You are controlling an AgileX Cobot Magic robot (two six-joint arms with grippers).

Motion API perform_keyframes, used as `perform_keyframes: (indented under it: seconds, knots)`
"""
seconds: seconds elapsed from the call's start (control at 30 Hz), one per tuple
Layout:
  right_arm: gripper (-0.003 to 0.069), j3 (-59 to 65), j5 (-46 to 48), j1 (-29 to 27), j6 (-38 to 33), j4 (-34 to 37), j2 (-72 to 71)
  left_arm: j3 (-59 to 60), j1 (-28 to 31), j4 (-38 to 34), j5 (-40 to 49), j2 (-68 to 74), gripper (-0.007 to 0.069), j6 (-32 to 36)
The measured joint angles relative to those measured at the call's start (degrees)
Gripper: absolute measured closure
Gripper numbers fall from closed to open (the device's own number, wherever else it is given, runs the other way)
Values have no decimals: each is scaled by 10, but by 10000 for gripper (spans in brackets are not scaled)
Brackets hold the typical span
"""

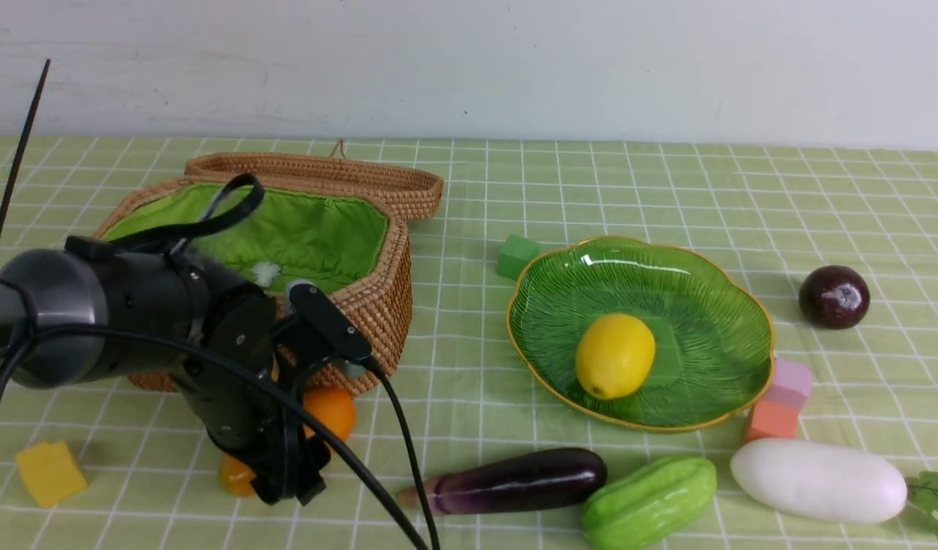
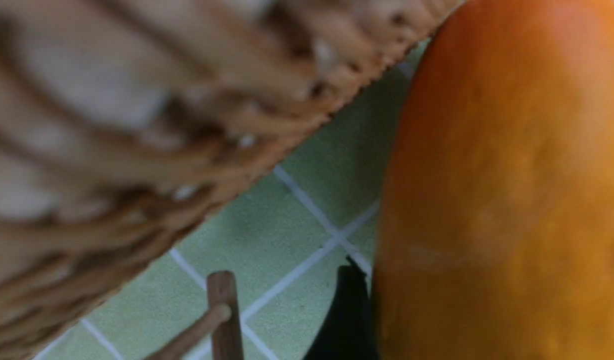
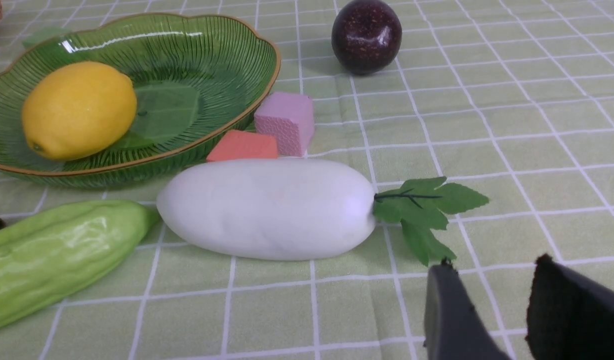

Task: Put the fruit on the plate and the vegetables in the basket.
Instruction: Grab the mango with your left arm and place it on the right plate

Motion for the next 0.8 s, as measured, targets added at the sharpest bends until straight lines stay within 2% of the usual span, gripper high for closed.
perform_keyframes:
  seconds: [0.07,0.27,0.43,0.63,0.73,0.8]
  knots:
    - [417,0,0,0,0,0,0,0,0,0,4,0,82,0]
    - [417,0,0,0,0,0,0,0,0,-5,20,-7,82,0]
    - [417,0,0,0,0,0,0,0,0,-37,23,-45,82,0]
    - [417,0,0,0,0,0,0,0,-51,-148,14,-124,82,1]
    - [417,0,0,0,0,0,0,0,-92,-207,-26,-137,82,3]
    - [417,0,0,0,0,0,0,1,-130,-239,-89,-137,82,12]
